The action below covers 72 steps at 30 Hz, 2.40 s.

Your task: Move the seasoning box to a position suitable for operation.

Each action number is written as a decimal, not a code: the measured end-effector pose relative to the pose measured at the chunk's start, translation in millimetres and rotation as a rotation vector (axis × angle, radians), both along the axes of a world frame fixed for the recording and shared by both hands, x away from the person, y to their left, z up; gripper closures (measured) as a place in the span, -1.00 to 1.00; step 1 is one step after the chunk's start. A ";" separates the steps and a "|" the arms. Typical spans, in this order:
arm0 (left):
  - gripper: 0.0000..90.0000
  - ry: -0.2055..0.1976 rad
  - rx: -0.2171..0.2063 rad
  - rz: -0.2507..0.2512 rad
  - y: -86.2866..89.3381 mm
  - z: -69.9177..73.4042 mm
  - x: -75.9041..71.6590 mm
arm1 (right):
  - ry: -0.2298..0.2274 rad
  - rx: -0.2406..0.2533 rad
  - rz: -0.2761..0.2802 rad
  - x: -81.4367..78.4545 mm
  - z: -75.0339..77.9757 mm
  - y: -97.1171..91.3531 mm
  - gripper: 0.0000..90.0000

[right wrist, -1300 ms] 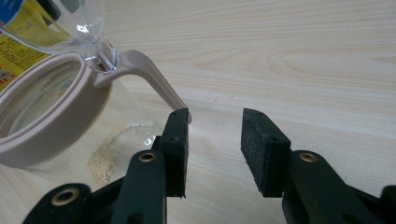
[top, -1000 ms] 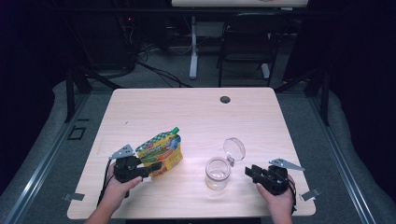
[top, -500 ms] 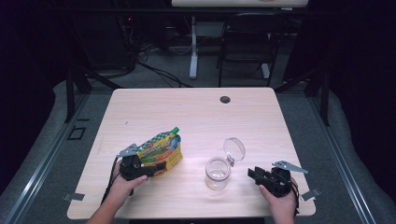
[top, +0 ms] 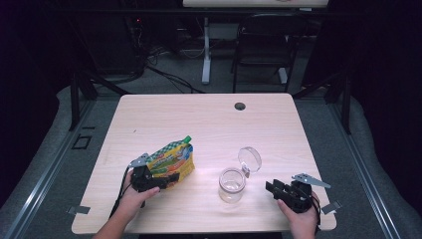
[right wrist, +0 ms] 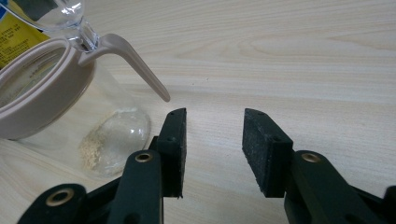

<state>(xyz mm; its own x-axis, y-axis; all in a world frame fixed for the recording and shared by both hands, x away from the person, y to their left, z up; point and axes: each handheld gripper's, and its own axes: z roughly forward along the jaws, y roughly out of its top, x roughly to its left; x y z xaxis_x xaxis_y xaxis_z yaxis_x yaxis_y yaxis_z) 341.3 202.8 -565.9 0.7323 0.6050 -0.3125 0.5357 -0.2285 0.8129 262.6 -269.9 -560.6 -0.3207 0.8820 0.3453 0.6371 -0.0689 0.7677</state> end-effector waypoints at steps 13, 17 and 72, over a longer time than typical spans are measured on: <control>-0.23 -0.002 -0.013 0.010 -3.1 -8.3 2.4 | 0.001 -0.001 -0.008 -1.3 -0.3 -1.7 0.34; -0.24 -0.003 -0.026 0.019 -3.2 -10.4 2.5 | -0.001 0.003 -0.002 -0.5 -0.5 -1.0 0.34; 0.13 -0.034 -0.048 0.003 -7.5 -21.6 3.6 | -0.001 -0.005 0.014 2.8 -0.9 1.7 0.35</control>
<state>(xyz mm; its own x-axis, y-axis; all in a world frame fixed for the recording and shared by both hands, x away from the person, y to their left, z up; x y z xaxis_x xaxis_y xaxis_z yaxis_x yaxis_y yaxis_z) 344.9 195.2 -587.5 0.7413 0.5923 -0.3158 0.5080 -0.1876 0.8407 265.4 -268.2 -561.4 -0.3332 0.8791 0.3409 0.6371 -0.0567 0.7687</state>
